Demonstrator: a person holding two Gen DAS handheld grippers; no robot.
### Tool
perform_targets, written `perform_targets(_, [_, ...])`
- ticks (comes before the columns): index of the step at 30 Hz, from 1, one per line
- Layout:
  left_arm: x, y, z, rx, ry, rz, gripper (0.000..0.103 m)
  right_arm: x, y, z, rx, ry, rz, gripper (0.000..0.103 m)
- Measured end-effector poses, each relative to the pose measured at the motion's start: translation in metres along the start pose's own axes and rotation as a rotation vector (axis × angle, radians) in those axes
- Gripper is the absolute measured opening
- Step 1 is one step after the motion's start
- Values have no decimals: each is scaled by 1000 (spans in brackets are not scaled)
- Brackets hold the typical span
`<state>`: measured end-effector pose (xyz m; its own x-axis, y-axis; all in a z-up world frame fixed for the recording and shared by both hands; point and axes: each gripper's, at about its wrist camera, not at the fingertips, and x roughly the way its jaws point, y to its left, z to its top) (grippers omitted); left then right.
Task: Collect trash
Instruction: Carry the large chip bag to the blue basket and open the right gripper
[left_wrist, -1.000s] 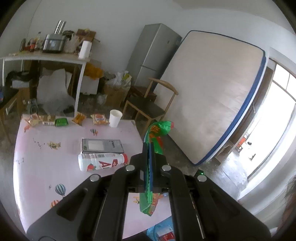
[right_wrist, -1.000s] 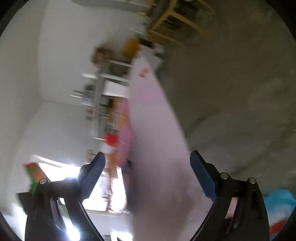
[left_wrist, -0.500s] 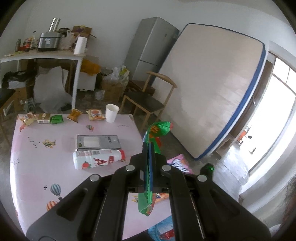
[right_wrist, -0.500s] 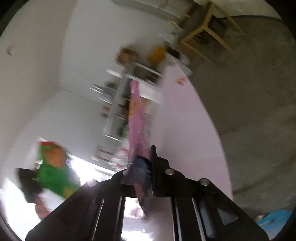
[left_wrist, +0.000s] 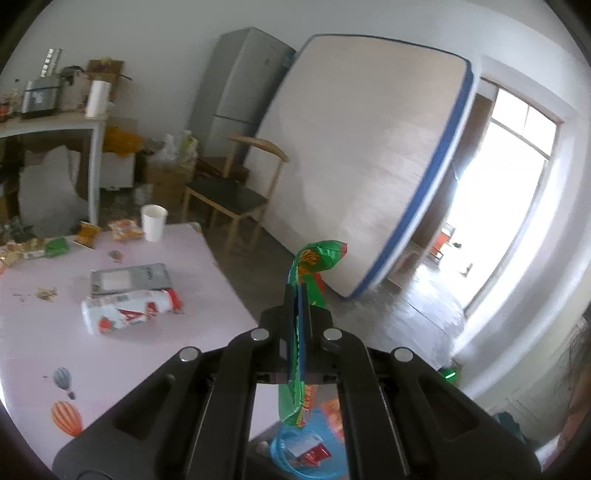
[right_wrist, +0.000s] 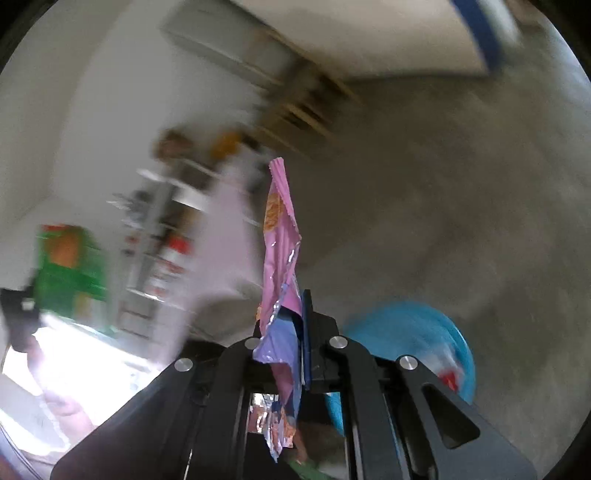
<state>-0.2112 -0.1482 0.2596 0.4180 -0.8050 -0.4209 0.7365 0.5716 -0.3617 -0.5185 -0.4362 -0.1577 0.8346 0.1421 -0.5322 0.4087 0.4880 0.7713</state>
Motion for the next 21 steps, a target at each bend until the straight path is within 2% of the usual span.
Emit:
perform_targets(2, [6, -6, -5, 7, 15, -13, 0, 32, -34, -22, 45, 67, -75, 6])
perform_targets(4, [13, -12, -9, 20, 26, -1, 0, 61, -58, -39, 81, 106, -107, 6])
perform_targets(6, [17, -16, -11, 18, 37, -4, 0, 104, -70, -54, 18, 164, -212, 6])
perform_targets(10, [22, -28, -16, 49, 48, 2, 0, 172, -80, -65, -47, 240, -251, 6])
perform_targets(11, [23, -31, -16, 59, 46, 9, 0, 195, -84, -64, -88, 273, -320, 6])
perform_targets(13, [25, -37, -18, 78, 49, 17, 0, 224, -90, -68, -135, 335, -405, 6])
perform_targets(15, [27, -40, -19, 90, 53, 23, 0, 260, -103, -68, -174, 453, -557, 14])
perform_targets(17, [32, -40, -20, 95, 66, 24, 0, 280, -114, -68, -191, 530, -669, 31])
perform_targets(20, [49, -42, -26, 104, 127, 2, 0, 274, -107, -60, -194, 536, -694, 50])
perform_targets(21, [57, -44, -31, 114, 161, -15, 0, 265, -102, -58, -198, 526, -676, 52])
